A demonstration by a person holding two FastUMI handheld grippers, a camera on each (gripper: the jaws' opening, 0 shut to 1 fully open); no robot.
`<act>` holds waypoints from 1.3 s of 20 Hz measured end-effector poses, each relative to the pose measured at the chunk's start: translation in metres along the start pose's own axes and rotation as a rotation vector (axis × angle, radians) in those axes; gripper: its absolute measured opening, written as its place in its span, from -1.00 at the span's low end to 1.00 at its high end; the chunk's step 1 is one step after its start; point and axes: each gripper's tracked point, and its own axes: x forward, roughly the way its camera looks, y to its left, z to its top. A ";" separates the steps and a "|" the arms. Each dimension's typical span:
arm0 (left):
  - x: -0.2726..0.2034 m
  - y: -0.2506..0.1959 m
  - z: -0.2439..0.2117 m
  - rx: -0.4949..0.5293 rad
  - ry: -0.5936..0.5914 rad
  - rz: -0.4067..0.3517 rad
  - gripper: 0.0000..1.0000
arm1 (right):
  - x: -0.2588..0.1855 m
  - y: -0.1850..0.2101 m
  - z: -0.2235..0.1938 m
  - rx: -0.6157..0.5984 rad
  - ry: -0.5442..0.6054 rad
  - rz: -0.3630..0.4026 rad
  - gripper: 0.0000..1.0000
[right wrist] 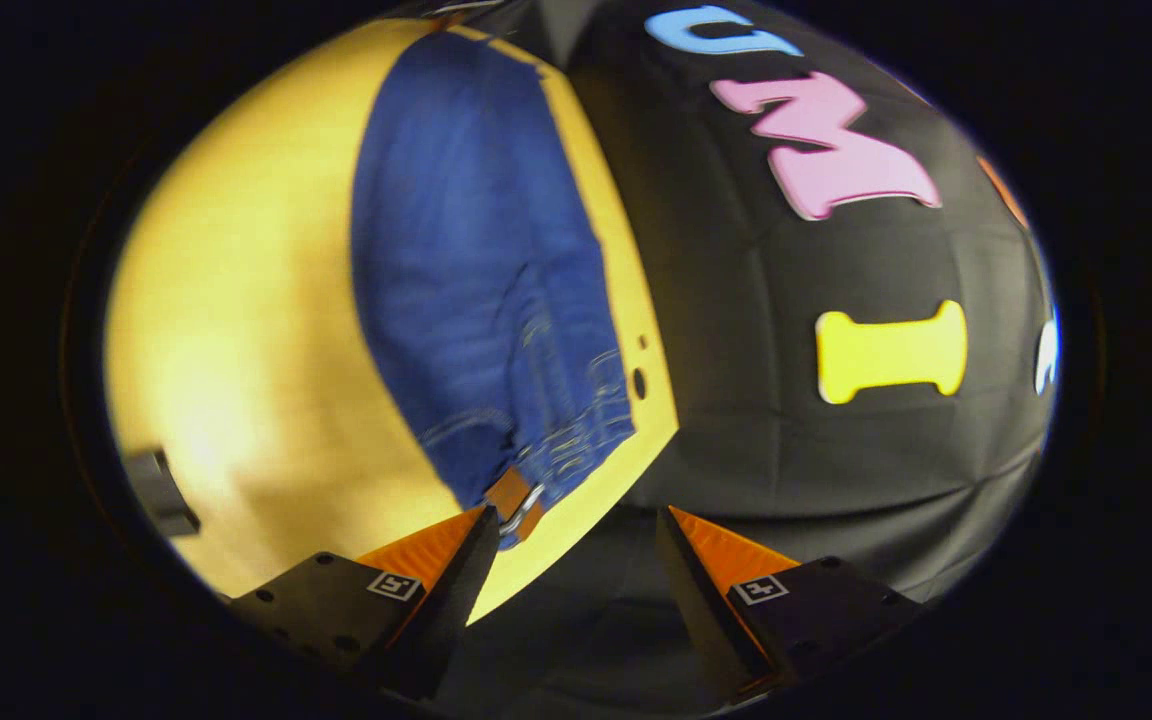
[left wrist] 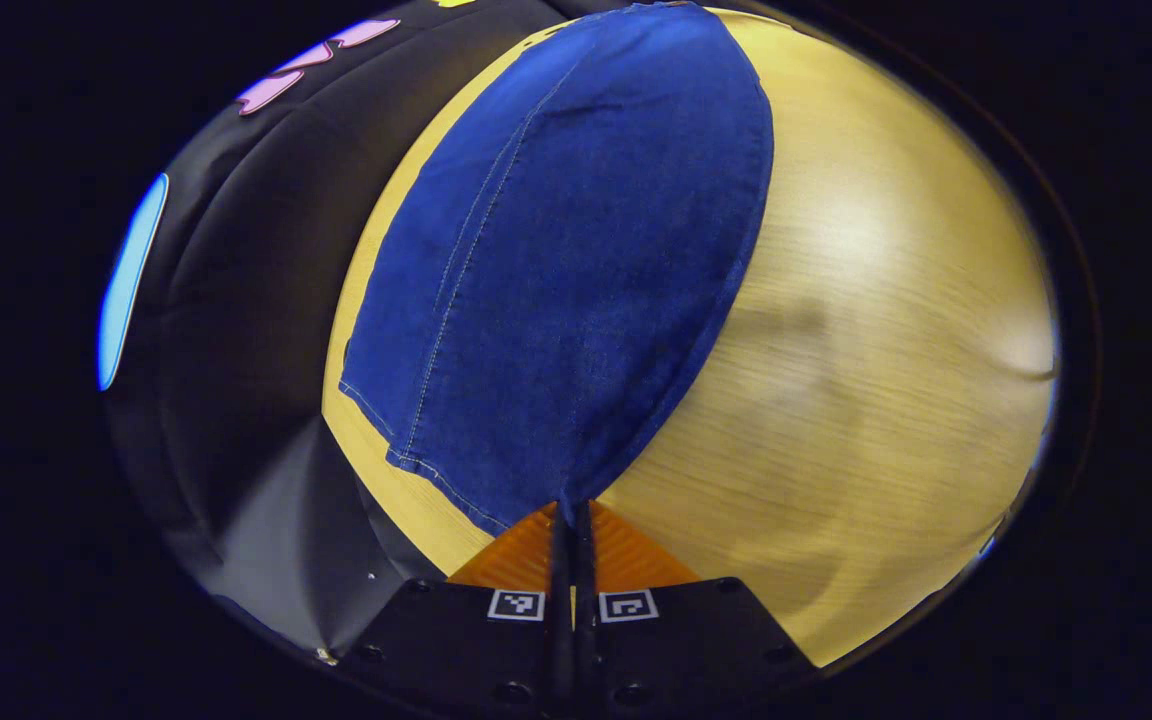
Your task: Grasp the waist and the cuffs of the jeans and fold them to make the two legs overlap; first hold the waist and fold one-third of the jeans toward the cuffs, then hold the cuffs and fold the remaining one-third in the same direction to finish folding.
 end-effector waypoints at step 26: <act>-0.029 -0.057 0.007 -0.159 0.069 -0.091 -0.89 | 0.036 0.053 -0.002 -0.176 -0.111 0.299 -0.80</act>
